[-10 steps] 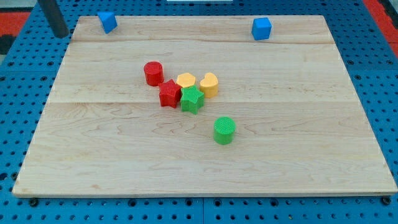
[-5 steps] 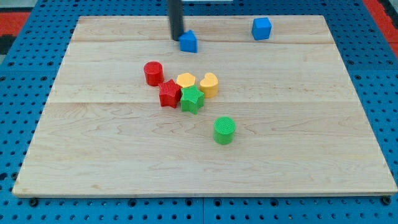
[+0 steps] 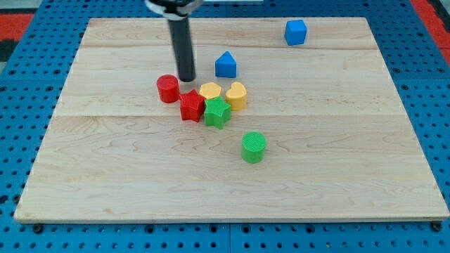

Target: Place the triangle into the cube

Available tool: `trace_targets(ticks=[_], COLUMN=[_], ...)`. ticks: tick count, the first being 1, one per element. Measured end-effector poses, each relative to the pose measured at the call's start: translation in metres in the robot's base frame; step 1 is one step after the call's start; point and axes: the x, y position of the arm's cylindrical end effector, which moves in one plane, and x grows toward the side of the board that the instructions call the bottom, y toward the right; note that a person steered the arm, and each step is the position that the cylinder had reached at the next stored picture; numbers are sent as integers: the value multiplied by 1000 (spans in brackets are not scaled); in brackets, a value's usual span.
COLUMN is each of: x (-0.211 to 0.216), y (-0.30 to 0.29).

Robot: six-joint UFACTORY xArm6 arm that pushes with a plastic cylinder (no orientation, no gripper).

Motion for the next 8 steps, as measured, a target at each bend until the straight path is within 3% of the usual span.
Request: trace_targets(ticks=[1, 2, 4, 6, 7, 8], x=[-20, -36, -28, -83, -92, -50], y=[73, 109, 11, 116, 138, 138])
